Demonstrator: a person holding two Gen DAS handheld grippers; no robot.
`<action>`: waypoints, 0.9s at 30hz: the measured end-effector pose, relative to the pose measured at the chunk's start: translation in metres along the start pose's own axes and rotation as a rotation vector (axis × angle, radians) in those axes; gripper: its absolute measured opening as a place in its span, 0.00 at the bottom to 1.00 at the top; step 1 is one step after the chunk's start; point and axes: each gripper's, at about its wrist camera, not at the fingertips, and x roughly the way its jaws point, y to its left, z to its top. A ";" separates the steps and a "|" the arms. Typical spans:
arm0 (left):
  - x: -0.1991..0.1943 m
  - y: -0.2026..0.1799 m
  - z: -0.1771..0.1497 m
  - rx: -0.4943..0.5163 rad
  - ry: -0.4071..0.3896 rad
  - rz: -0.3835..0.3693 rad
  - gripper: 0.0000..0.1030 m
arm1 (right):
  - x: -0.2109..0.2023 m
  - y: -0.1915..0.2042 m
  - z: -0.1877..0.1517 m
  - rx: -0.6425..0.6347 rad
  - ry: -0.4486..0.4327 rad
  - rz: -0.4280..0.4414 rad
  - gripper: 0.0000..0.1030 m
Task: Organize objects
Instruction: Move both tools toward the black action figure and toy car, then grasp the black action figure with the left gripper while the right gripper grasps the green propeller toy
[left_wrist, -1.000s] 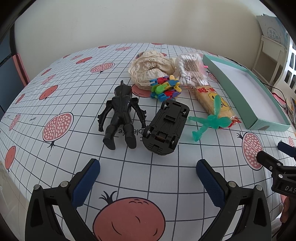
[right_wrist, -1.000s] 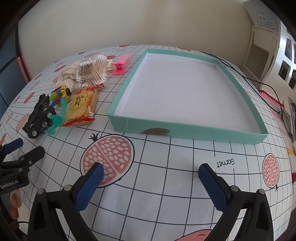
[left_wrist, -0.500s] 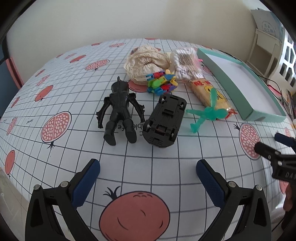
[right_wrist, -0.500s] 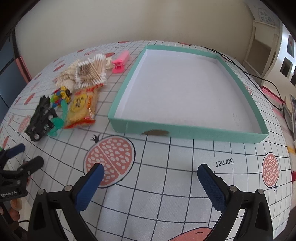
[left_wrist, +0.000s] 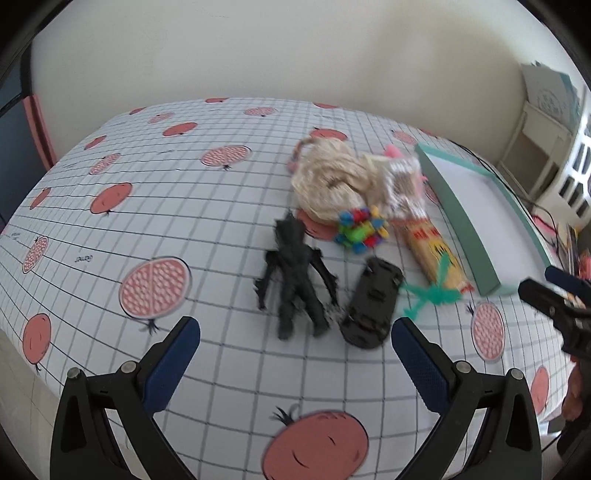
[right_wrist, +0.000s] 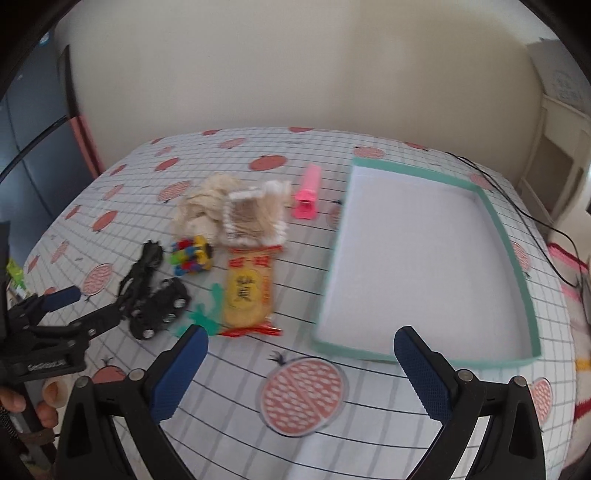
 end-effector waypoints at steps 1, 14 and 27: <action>0.001 0.002 0.002 -0.009 0.000 0.009 1.00 | 0.002 0.008 -0.001 -0.018 0.001 0.016 0.97; 0.020 0.016 0.013 -0.027 0.003 0.019 1.00 | 0.040 0.044 -0.010 -0.062 0.074 0.159 0.61; 0.035 0.018 0.018 -0.026 0.015 0.018 0.91 | 0.045 0.035 -0.009 -0.004 0.087 0.213 0.32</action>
